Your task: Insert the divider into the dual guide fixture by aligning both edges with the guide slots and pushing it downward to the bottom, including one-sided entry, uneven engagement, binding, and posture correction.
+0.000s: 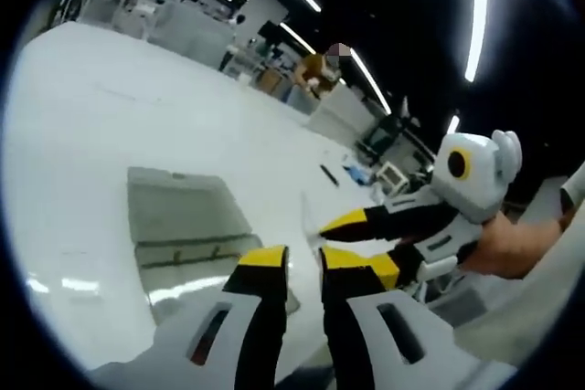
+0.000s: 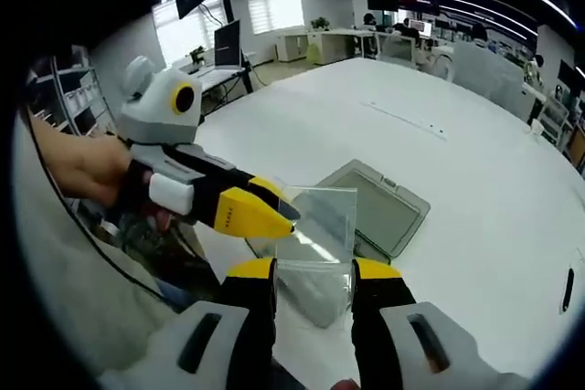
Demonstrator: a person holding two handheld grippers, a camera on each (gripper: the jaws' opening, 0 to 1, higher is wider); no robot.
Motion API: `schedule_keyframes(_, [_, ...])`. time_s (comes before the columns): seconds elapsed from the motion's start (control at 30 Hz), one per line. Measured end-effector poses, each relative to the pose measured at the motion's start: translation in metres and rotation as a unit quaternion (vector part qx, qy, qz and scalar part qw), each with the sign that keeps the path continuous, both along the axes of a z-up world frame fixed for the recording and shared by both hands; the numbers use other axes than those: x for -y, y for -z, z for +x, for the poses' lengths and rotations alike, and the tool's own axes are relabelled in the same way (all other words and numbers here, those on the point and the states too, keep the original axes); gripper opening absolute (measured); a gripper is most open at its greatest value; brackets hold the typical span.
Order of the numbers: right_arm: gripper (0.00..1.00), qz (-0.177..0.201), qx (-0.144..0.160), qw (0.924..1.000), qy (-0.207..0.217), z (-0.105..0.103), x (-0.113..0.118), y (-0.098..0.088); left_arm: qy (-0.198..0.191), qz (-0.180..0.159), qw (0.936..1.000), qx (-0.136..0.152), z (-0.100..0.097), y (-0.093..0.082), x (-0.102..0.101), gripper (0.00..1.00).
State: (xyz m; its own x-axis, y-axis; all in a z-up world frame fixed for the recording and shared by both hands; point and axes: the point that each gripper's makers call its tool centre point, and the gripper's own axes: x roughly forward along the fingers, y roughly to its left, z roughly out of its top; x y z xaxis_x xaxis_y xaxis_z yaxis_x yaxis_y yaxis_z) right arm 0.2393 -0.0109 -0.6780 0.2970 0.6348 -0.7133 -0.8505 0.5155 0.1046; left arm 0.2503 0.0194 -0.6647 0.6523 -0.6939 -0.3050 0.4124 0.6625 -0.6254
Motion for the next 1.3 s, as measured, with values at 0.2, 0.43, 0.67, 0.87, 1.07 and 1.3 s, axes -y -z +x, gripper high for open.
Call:
schedule_keyframes(0.2, [0.27,0.008,-0.003,0.9999,0.006,-0.0006,-0.0039,-0.0016,-0.001,-0.014,0.9999,-0.008,0.0000,-0.0014,0.0041,0.05])
schedule_keyframes(0.43, [0.27,0.015,-0.006,0.9997,0.016,0.0018,-0.0051,-0.0025,-0.008,-0.032,0.9993,-0.015,0.0026,-0.0038,0.0055,0.00])
schedule_keyframes(0.67, [0.27,0.024,-0.009,0.9993,0.026,0.0030,-0.0062,-0.0033,-0.019,-0.049,0.9983,-0.025,0.0038,-0.0056,0.0050,0.00])
schedule_keyframes(0.87, [0.27,0.029,-0.014,0.9988,0.037,0.0030,-0.0067,-0.0030,-0.032,-0.066,0.9968,-0.034,0.0043,-0.0063,0.0037,0.00])
schedule_keyframes(1.07, [0.27,0.032,-0.019,0.9984,0.042,0.0026,-0.0070,-0.0031,-0.039,-0.077,0.9956,-0.037,0.0058,-0.0079,0.0022,0.00])
schedule_keyframes(1.3, [0.27,0.035,-0.025,0.9978,0.050,0.0025,-0.0067,-0.0021,-0.047,-0.084,0.9945,-0.042,0.0077,-0.0086,0.0016,0.00])
